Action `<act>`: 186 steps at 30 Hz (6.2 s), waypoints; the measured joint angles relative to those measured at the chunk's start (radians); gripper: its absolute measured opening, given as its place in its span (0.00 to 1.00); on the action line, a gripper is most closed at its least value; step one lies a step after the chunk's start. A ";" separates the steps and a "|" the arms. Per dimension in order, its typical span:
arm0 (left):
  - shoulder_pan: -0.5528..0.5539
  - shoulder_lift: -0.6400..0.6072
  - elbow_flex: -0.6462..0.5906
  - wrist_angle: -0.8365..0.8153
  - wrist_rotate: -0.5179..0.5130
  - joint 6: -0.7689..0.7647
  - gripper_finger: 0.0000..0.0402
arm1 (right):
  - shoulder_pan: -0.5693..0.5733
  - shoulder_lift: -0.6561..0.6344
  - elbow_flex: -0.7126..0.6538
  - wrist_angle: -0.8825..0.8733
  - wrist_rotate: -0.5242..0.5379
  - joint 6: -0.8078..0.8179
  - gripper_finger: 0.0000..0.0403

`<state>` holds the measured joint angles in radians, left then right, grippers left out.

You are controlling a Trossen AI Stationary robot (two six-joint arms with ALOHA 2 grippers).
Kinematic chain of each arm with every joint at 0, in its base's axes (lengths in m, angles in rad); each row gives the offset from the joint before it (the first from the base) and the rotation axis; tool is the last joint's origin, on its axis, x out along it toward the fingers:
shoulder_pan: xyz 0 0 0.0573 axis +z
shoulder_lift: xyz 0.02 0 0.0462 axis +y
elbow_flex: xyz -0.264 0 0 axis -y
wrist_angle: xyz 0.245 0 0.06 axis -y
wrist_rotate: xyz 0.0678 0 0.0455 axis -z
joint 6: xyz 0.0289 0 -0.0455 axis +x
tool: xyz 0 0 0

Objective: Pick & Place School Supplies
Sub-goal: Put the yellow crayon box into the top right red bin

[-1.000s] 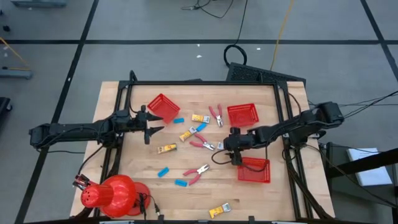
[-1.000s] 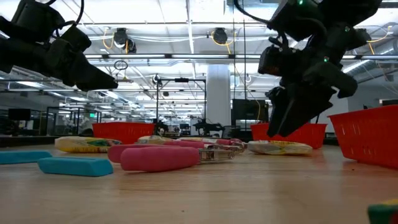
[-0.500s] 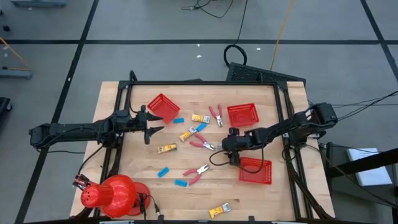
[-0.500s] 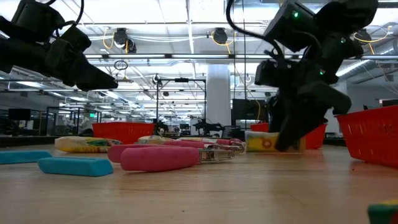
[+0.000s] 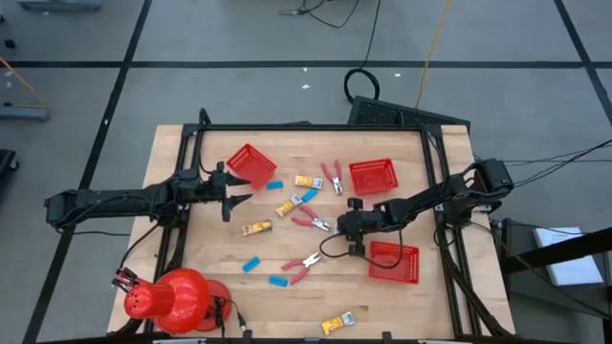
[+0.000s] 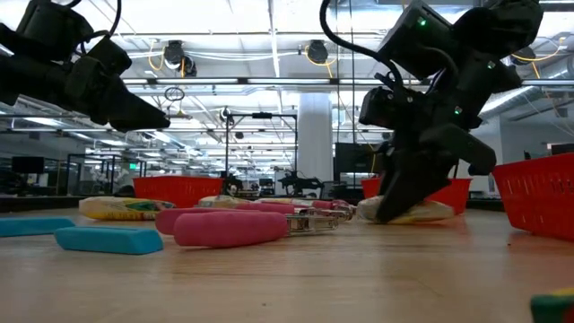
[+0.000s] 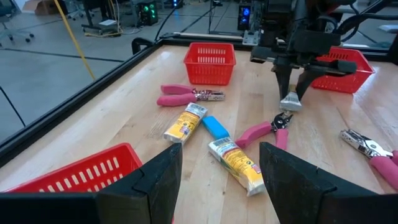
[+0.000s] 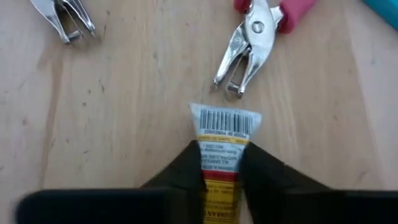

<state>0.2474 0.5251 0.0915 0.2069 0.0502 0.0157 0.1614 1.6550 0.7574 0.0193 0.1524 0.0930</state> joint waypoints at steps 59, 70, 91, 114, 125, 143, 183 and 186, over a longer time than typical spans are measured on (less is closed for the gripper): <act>0.000 0.018 0.000 -0.022 -0.034 0.003 0.54 | -0.535 -0.400 -0.148 -0.162 0.046 -0.266 0.71; 0.000 0.018 0.000 -0.022 -0.035 0.008 0.54 | -0.265 -0.432 -0.085 -0.124 0.052 -0.210 0.67; 0.000 0.018 0.000 -0.020 -0.052 0.005 0.54 | 0.480 0.009 0.196 0.111 0.117 0.203 0.67; 0.000 0.018 0.000 -0.023 -0.051 -0.004 0.54 | 0.633 0.293 0.465 -0.015 0.088 0.412 0.67; 0.000 0.018 0.000 -0.023 -0.051 -0.022 0.54 | 0.640 0.357 0.463 0.009 0.087 0.447 0.65; 0.000 0.018 0.000 -0.027 -0.051 -0.021 0.54 | 0.658 0.397 0.465 0.018 0.129 0.452 0.25; 0.000 0.018 0.000 -0.048 -0.042 -0.020 0.54 | 0.362 -0.336 -0.185 0.462 0.607 -0.303 0.25; 0.000 0.018 0.000 -0.046 -0.047 -0.020 0.54 | 0.299 -0.487 -0.319 0.492 0.607 -0.320 0.25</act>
<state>0.2474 0.5432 0.0917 0.1606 0.0033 -0.0044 0.4602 1.1679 0.4381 0.5109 0.7593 -0.2267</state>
